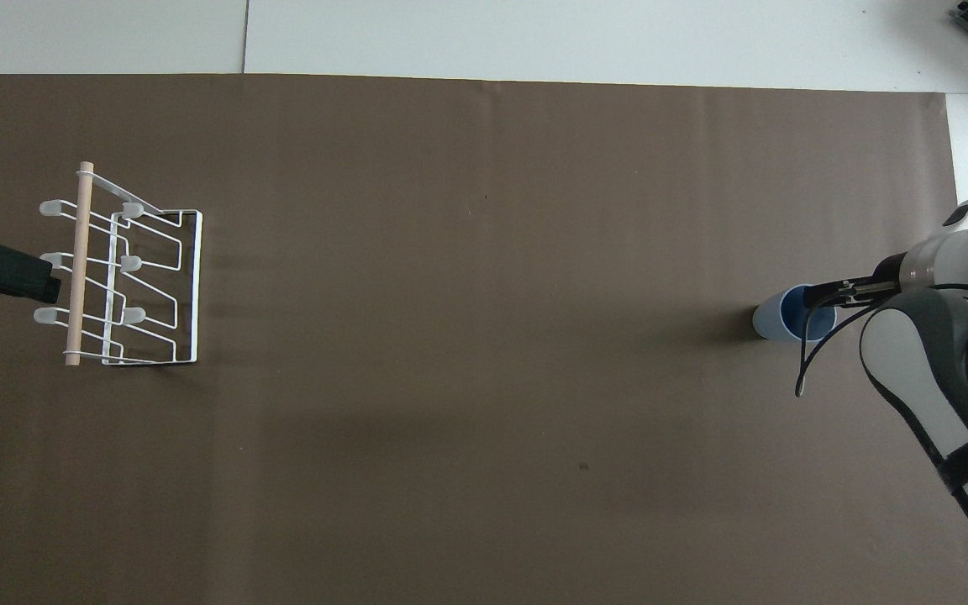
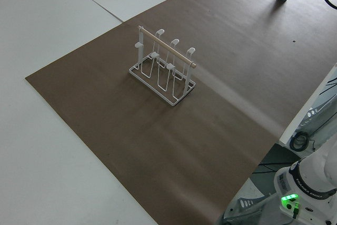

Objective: Hang cup on cup holder
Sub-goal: 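Move the right gripper to the light blue cup's rim, then close the right gripper on the cup rim and lift it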

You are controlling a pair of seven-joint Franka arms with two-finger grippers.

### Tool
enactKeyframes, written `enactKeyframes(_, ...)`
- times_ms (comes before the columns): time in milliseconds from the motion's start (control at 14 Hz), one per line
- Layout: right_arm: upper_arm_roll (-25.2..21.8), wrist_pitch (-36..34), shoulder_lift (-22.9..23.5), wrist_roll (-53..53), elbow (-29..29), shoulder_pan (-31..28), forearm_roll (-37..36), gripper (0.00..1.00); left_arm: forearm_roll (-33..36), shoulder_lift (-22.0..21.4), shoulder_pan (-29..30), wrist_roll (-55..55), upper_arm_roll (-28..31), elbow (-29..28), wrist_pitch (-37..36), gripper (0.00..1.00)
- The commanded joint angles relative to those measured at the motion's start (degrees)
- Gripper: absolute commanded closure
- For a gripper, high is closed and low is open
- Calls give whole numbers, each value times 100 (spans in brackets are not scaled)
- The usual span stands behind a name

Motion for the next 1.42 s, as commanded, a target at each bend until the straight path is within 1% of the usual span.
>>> enactKeyframes(0,37,150,-22,10,-128,-16,90,0,-24,-151,9,-5,12,-187,71,0)
enactKeyframes(356,37,150,-48,-7,-207,-24,99,0,-24,-151,9,-5,12,-187,71,0)
enactKeyframes(427,37,150,-74,-25,-250,-24,99,9,-24,-151,9,-5,12,-187,71,0)
enactKeyframes(569,37,141,-75,-43,-251,-24,99,40,-24,-151,9,-5,12,-187,71,0)
enactKeyframes(641,37,132,-75,-60,-251,-24,90,62,-24,-151,9,-5,12,-187,71,0)
enactKeyframes(712,37,132,-75,-52,-251,-16,90,97,-24,-151,9,-5,12,-187,71,0)
enactKeyframes(783,37,124,-75,-52,-251,-24,90,100,-24,-151,9,-5,12,-187,71,0)
enactKeyframes(1353,37,132,-75,-60,-251,-16,90,100,-24,-151,9,-5,12,-187,71,0)
